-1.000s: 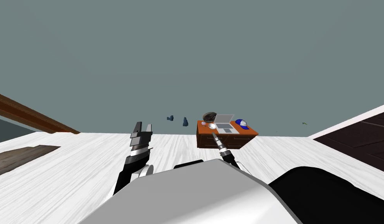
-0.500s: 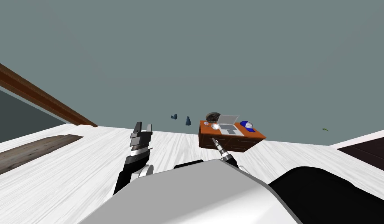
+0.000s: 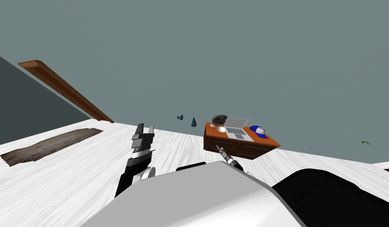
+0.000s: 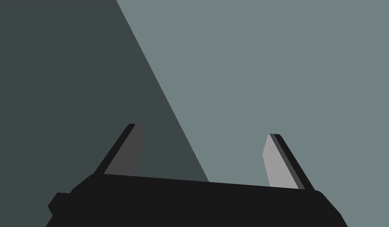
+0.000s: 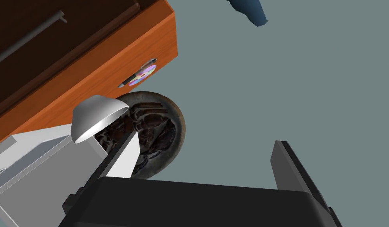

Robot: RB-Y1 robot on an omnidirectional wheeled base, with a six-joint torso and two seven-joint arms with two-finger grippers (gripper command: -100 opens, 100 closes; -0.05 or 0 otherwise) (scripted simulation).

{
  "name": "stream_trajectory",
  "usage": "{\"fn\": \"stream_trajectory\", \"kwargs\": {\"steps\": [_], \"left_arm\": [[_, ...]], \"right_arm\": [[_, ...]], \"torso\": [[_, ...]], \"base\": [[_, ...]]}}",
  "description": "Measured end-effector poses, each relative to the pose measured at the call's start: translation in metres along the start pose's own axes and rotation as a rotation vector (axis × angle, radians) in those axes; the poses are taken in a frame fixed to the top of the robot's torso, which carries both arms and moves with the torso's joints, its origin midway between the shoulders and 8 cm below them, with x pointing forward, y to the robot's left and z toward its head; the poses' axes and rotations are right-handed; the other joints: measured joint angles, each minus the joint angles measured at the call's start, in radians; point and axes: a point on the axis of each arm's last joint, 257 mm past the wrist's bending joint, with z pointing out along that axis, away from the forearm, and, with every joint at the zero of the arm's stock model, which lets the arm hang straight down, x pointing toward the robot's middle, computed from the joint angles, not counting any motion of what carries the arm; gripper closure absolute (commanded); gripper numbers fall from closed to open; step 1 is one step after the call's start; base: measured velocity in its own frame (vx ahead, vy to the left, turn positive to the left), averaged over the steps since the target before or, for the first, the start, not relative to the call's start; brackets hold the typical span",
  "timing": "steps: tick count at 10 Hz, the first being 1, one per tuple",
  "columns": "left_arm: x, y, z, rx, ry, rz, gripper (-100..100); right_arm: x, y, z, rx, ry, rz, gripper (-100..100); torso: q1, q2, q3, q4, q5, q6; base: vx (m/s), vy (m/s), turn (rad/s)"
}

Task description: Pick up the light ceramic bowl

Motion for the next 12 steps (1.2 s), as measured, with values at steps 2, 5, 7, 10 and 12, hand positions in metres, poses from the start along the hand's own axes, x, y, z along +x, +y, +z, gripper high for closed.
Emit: {"fn": "stream_trajectory", "kwargs": {"steps": [2, 5, 7, 10, 12], "left_arm": [[0.0, 0.0, 0.0, 0.0, 0.0, 0.0, 0], [0.0, 0.0, 0.0, 0.0, 0.0, 0.0, 0], [0.0, 0.0, 0.0, 0.0, 0.0, 0.0, 0], [0.0, 0.0, 0.0, 0.0, 0.0, 0.0, 0], [0.0, 0.0, 0.0, 0.0, 0.0, 0.0, 0]], "right_arm": [[0.011, -0.026, -0.008, 0.05, 0.058, -0.062, -100], [0.021, -0.058, -0.023, 0.113, 0.123, -0.128, -100], [0.029, -0.08, -0.034, 0.148, 0.165, -0.171, -100], [0.036, -0.116, -0.053, 0.219, 0.251, -0.273, -100], [0.04, -0.142, -0.068, 0.266, 0.308, -0.335, -100]], "torso": [[0.0, -0.001, 0.0, 0.0, 0.0, 0.0], [-0.001, -0.001, -0.001, 0.0, 0.0, 0.0], [-0.001, -0.002, -0.001, 0.0, 0.0, -0.001], [-0.001, -0.002, -0.001, 0.0, 0.0, 0.0], [-0.002, -0.002, -0.001, 0.0, 0.0, 0.0]], "base": [[-0.008, -0.002, 0.054], [-0.003, -0.003, 0.121], [0.003, -0.007, 0.304], [0.007, -0.014, 0.148], [0.014, -0.02, 0.194]]}}
